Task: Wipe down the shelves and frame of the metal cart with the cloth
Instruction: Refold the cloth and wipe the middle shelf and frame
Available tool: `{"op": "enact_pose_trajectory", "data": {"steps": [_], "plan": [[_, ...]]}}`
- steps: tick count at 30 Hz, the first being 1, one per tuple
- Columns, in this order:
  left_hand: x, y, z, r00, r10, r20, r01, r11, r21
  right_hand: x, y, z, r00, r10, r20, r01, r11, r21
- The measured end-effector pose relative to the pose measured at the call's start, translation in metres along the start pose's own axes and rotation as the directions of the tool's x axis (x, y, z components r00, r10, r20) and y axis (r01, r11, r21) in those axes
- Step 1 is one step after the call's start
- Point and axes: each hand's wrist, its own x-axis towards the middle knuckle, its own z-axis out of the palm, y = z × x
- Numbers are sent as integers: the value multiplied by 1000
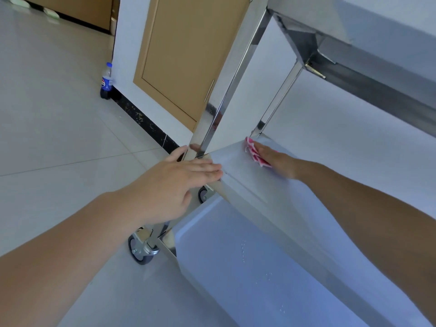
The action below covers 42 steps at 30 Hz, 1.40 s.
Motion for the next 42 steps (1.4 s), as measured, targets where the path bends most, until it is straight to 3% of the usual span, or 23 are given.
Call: {"op": "enact_pose_trajectory", "data": {"steps": [6,13,22,27,33,37,42], "plan": [[6,-2,2,998,-58,13,60,981,-187,43,14,-20,991,42,-127,-38,999,36],[2,-4,4,999,-52,8,52,976,-211,84,23,-32,994,78,-83,-56,971,234],[1,-2,5,996,-82,36,88,976,-198,102,30,-37,995,-7,-104,23,988,156],[-1,-2,4,995,-81,62,92,976,-199,99,30,-33,991,28,-129,-9,989,148],[1,2,0,992,-97,82,111,973,-202,68,12,-13,1000,2,-26,1,995,100],[3,7,-7,985,-110,136,131,979,-159,18,-8,11,983,-168,75,174,981,-84],[-4,12,-17,978,-57,199,44,997,67,-28,-32,38,963,-213,163,230,969,-92]]}}
